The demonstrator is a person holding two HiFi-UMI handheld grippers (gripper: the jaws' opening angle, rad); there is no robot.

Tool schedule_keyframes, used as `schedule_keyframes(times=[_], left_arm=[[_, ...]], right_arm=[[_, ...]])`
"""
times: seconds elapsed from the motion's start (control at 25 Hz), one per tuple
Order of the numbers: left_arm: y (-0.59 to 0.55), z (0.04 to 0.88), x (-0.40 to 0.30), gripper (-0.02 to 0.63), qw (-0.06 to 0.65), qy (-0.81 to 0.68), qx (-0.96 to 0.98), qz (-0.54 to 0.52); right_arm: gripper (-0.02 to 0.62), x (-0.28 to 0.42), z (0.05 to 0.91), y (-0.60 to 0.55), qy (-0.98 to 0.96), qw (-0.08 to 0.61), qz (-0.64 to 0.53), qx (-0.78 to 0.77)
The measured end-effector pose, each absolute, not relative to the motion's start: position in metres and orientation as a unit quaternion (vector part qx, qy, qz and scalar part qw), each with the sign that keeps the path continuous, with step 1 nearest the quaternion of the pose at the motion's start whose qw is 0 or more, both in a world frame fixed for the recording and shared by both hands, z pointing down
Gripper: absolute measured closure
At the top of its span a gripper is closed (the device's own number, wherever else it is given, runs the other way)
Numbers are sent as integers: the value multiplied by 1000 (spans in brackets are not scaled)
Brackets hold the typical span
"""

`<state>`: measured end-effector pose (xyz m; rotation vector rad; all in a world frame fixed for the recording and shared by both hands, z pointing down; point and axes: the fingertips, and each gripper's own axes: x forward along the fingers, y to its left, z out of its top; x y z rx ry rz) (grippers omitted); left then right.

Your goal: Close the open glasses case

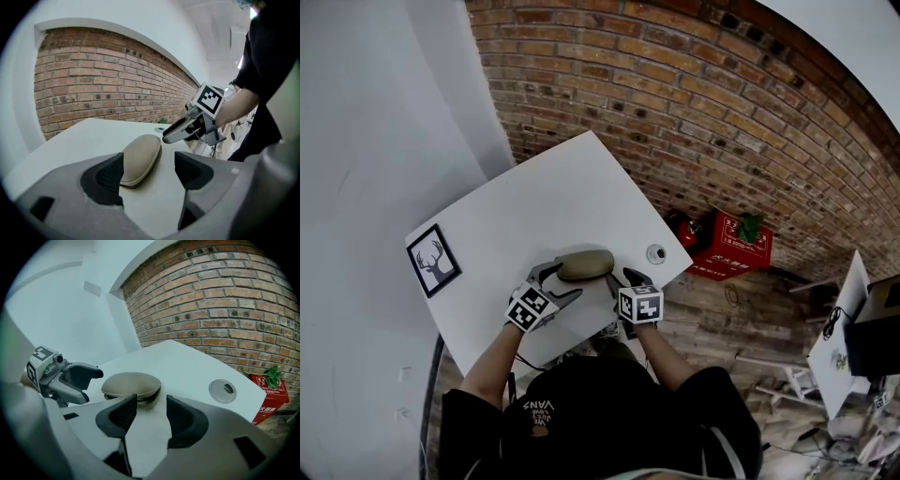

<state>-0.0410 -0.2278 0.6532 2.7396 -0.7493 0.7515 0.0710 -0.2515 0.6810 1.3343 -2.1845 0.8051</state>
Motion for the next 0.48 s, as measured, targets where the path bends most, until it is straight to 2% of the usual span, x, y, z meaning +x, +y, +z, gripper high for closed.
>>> schedule_keyframes(times=[0.2, 0.48], left_arm=[[-220, 639, -58, 282, 86, -286, 924, 237], [-196, 619, -85, 316, 73, -312, 922, 218]], right_arm=[[408, 72, 663, -240, -792, 201, 283, 502], [456, 61, 631, -213, -798, 155, 260, 521]])
